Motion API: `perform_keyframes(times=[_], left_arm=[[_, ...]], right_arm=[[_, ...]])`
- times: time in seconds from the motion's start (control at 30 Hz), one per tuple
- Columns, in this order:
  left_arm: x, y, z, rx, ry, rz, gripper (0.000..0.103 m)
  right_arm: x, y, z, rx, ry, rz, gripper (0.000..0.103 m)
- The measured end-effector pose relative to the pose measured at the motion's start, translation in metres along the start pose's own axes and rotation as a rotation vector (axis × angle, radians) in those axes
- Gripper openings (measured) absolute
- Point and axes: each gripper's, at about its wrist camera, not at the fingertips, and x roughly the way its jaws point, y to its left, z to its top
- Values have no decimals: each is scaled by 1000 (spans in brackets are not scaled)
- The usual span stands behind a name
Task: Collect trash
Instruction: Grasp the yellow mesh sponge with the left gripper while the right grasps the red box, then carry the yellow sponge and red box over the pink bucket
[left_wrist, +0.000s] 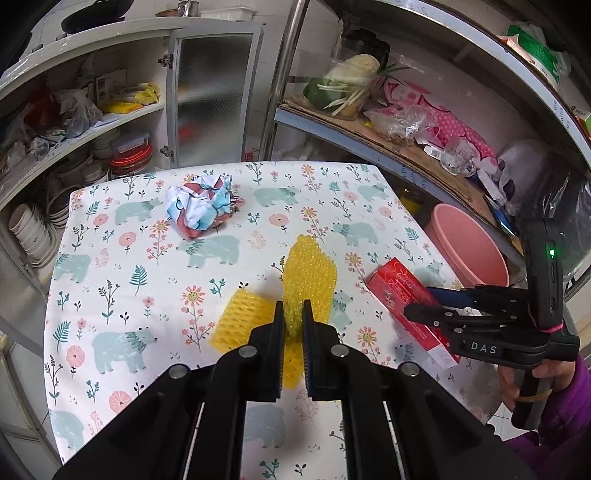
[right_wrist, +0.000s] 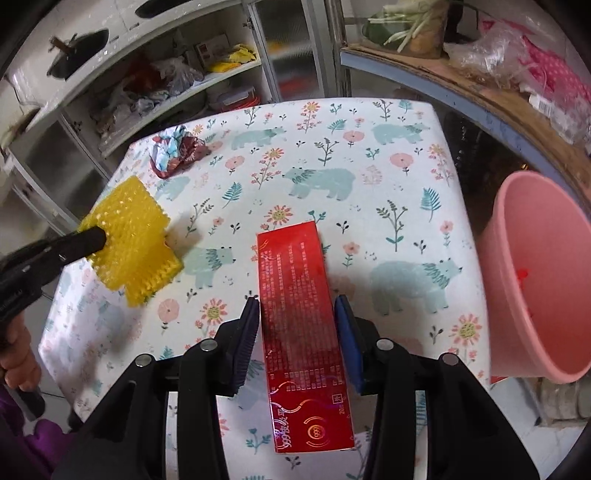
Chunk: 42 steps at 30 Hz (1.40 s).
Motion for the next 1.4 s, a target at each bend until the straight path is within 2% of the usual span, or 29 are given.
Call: perform_keyframes(times=[0.13,0.37,0.73,1.03,1.4], left_arm=[[3,-5,1,10,5,-2,8],[6,-16,5,27,5,-8,8],[1,-38,17,59,-27,-36,8],[11,-75,36,103,-63,-69,8],[29,-141,56,202,-84,-144,8]], right_arm=[[0,2,-6,-12,9,35,41],[-10,1,-16,16,-48,52,41],[-49,-27,-22,113,-190,62,40],[-74,-58,-27,173,-262,20,40],[-105,-111,-36,287,-353,-70,40]])
